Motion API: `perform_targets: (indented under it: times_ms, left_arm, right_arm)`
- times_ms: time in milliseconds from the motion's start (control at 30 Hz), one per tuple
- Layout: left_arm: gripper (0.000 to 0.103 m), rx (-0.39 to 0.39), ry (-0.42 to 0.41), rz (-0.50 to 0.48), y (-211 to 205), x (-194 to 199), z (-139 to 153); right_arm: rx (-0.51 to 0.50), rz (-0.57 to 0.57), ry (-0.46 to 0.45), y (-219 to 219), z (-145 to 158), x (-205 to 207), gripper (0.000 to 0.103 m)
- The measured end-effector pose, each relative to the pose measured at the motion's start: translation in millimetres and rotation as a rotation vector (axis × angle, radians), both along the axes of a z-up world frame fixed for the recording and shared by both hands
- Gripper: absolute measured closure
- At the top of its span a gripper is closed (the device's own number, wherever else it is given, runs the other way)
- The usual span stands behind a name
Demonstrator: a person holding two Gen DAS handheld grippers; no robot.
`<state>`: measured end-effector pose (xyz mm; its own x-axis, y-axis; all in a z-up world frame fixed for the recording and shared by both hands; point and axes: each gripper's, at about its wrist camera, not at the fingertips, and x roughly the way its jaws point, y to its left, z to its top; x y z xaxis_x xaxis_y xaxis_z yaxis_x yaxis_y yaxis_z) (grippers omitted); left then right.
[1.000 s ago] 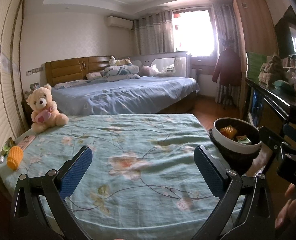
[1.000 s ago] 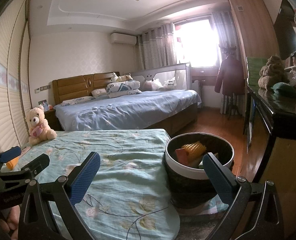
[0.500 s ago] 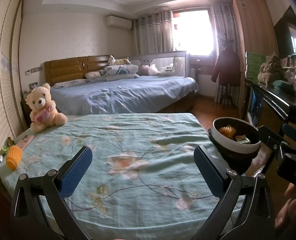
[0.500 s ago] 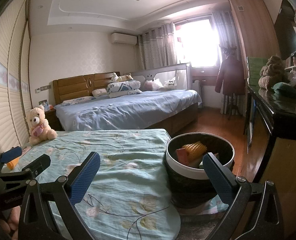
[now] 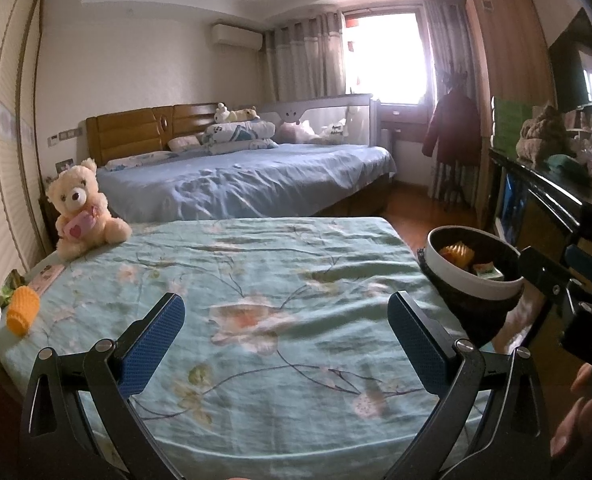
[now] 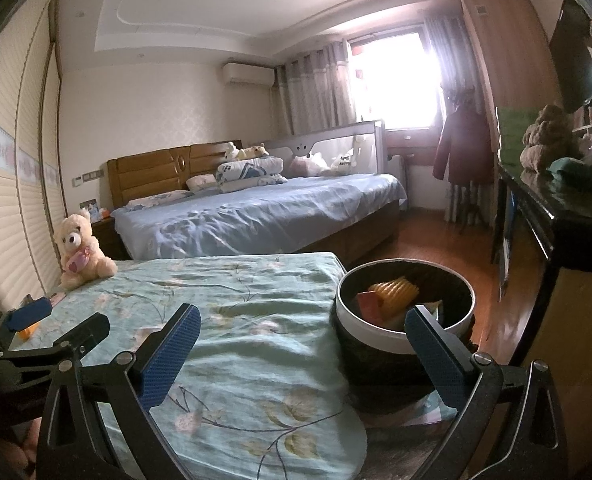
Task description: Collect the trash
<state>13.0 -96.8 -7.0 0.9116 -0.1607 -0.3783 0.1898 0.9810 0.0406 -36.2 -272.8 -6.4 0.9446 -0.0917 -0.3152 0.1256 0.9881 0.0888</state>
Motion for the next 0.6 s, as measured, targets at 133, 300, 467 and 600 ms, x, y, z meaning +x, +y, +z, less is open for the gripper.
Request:
perform_targets:
  times_ms: [133,300,467,600]
  left_arm:
    - [0.0,0.003,0.007,-0.005,-0.7,2.5,-2.4]
    - [0.0,0.004,0.016,-0.01,-0.6,6.6,-3.8]
    - [0.0,0.007,0.024,-0.012,-0.3,11.2,-6.4]
    - [0.0,0.006,0.04,-0.014,-0.2,16.0,-9.3]
  right_arm:
    - [0.007,0.002,0.005,-0.6,-0.9,2.2,0.0]
    - [0.016,0.004,0.011,-3.9,-1.3,4.8,0.0]
    - [0.019,0.005,0.016,-6.6,-2.2,7.0,0.0]
    - [0.025,0.009,0.026,-7.5,-3.9,9.9,0.0]
